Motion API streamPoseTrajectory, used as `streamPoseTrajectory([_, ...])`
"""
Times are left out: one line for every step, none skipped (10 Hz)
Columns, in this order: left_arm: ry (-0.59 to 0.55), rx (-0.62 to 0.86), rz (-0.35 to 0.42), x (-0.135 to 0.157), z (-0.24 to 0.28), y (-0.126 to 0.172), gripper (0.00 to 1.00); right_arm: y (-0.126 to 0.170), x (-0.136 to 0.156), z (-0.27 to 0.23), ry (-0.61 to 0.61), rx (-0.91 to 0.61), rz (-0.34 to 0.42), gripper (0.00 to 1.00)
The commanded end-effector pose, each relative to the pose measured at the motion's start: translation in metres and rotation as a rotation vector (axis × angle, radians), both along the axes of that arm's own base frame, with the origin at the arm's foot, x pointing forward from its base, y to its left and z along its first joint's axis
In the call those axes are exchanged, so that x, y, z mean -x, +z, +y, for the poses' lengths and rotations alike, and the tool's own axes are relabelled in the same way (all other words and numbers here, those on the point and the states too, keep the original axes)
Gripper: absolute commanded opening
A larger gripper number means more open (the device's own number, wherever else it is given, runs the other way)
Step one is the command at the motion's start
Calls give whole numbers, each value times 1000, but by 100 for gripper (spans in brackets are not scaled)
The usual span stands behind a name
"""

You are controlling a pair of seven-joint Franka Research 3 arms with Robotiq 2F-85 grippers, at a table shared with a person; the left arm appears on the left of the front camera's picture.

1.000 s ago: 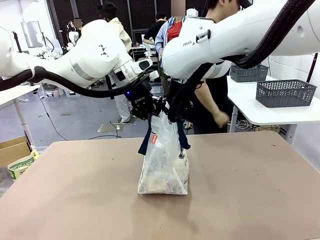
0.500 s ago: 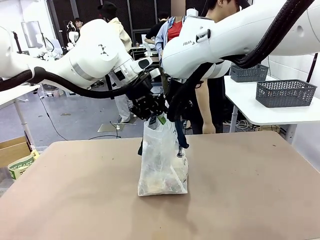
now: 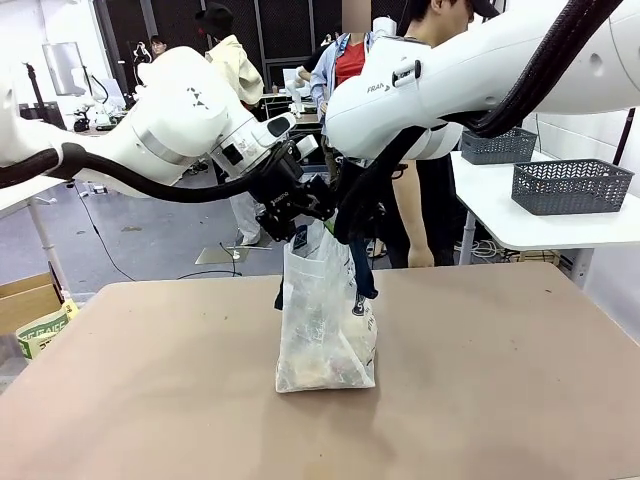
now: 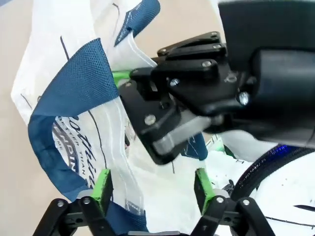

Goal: Transfer purchased items from the store into the shopping bag.
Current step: Move the Reusable shopping bag to the right side of the table.

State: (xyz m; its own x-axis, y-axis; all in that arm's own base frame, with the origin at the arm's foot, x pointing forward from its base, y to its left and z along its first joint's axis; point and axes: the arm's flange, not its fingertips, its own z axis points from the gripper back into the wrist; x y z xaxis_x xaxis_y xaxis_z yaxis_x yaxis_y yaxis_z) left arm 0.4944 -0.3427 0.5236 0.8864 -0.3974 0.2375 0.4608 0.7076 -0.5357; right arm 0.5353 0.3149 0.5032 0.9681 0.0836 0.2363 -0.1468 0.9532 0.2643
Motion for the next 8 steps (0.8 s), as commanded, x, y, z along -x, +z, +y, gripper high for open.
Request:
streamPoseTrajectory([-28, 50, -4, 9, 12, -2, 100, -2, -11, 0, -30, -47, -4, 0])
streamPoseTrajectory([-33, 57, -3, 10, 11, -1, 100, -2, -12, -2, -31, -53, -8, 0])
streamPoseTrajectory([-39, 69, -9, 11, 11, 1, 100, -3, -13, -2, -33, -59, -6, 0])
streamPoseTrajectory([-44, 74, -12, 12, 11, 1, 100, -4, -13, -2, -33, -59, -5, 0])
streamPoseTrajectory([-51, 77, -14, 13, 10, 1, 100, -4, -14, -3, -35, -61, -6, 0])
streamPoseTrajectory([-58, 78, -11, 14, 7, -1, 100, -4, -13, -3, -34, -63, -7, 0])
streamPoseTrajectory([-67, 72, -5, 13, 3, -3, 100, -4, -12, -2, -29, -67, -9, 0])
streamPoseTrajectory([-74, 62, -3, 13, -1, -6, 100, -4, -11, -1, -24, -70, -10, 0])
